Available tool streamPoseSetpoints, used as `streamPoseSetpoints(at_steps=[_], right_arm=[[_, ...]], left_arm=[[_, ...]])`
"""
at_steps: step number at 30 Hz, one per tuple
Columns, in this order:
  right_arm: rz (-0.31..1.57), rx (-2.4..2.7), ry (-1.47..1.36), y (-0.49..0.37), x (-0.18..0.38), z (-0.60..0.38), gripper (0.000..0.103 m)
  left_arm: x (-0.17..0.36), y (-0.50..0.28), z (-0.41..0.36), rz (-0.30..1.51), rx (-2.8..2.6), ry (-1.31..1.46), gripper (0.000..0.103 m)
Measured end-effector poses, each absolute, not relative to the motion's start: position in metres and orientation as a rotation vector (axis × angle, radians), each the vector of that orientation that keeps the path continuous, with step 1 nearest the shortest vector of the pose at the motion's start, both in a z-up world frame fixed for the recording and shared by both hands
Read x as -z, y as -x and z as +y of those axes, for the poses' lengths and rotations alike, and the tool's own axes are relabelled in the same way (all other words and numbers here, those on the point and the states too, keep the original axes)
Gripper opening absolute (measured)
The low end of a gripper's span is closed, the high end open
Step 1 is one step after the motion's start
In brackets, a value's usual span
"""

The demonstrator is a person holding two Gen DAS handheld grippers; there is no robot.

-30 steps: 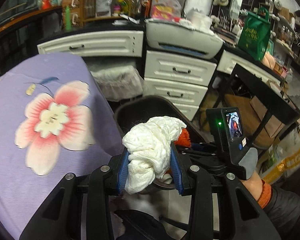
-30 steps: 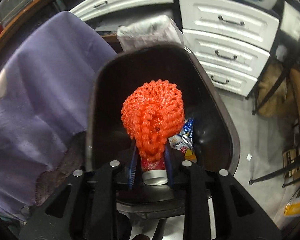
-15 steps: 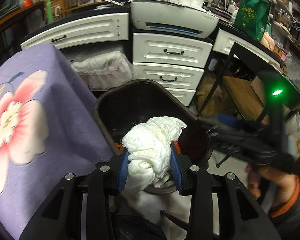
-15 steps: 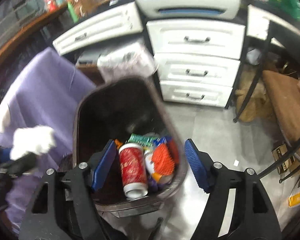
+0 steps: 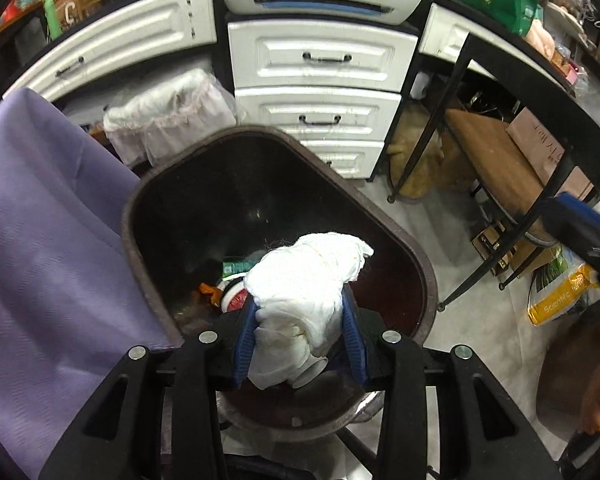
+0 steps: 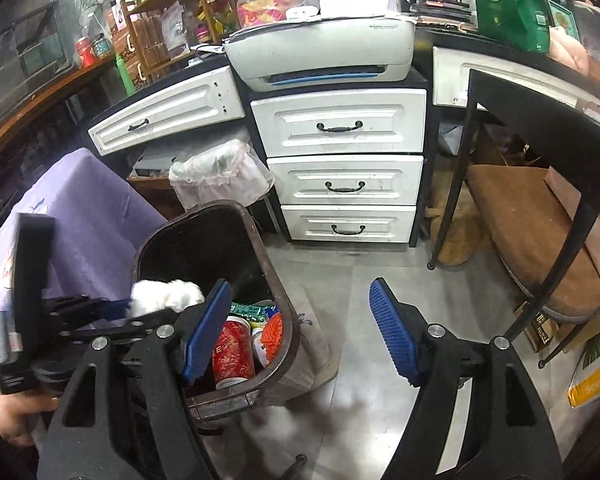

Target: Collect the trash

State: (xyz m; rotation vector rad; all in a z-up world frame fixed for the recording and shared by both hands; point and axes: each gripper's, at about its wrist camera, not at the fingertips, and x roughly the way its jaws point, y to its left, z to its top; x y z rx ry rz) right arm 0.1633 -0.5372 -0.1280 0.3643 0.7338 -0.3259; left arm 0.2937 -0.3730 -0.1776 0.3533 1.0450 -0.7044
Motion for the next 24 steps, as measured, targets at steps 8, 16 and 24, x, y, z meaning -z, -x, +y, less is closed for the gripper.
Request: streamPoseSetpoints(at_steps=[8, 16, 24], right_arm=[[0.717, 0.322, -0.39, -0.158, 0.125, -0.542, 0.072], [0.703, 0.321, -0.354, -0.161, 0.116, -0.534, 0.076], [0.641, 0.345, -0.313, -0.159, 0.08, -0.518, 0.086]], left_arm=[[0.189, -0.297, -0.379, 1.052, 0.678, -0.369, 0.061], [0.16, -0.282, -0.362, 0.955, 0.694, -0.312, 0.078], [0.102, -0.246, -0.323, 0.775, 0.695, -0.278, 0.09]])
